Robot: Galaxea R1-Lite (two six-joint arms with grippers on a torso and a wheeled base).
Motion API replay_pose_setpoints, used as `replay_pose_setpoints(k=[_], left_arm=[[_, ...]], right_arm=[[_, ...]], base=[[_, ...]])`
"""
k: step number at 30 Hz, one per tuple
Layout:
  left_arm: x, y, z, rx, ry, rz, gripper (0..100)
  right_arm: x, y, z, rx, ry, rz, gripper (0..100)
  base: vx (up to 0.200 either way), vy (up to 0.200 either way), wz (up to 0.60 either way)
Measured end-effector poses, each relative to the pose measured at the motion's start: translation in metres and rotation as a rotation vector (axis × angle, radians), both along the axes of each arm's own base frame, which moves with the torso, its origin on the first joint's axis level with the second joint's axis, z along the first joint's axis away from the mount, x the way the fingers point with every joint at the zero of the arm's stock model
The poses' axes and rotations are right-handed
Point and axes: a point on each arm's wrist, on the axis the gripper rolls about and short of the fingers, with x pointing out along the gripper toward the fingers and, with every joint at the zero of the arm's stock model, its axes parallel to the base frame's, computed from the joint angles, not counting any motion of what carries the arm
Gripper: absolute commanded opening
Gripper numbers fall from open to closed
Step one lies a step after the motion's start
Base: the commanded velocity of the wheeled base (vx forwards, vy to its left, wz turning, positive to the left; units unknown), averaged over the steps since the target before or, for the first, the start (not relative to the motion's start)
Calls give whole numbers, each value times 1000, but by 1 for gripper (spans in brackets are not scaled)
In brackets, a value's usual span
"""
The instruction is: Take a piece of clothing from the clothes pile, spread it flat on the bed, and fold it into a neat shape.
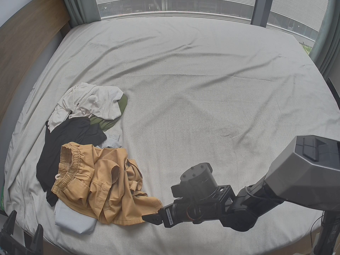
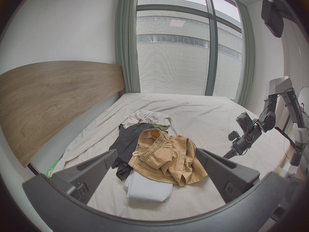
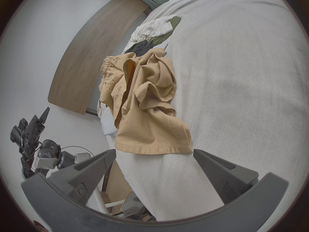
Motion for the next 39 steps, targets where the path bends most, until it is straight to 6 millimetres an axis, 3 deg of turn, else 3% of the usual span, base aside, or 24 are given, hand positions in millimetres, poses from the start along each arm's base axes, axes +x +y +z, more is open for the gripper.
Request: replay_pose_setpoints(k=[25, 26, 39], left_arm=[[0, 0, 0, 0, 0, 1, 100], [0, 0, 0, 0, 0, 2, 100], [0, 0, 0, -1, 0, 1, 100]], right_arm=[[10, 21, -18, 2, -5, 14, 100], [10, 22, -19, 5, -7, 16, 0], [7, 26, -29, -7, -10, 14, 0]], base=[[0, 0, 0], [0, 0, 0], [0, 0, 0]])
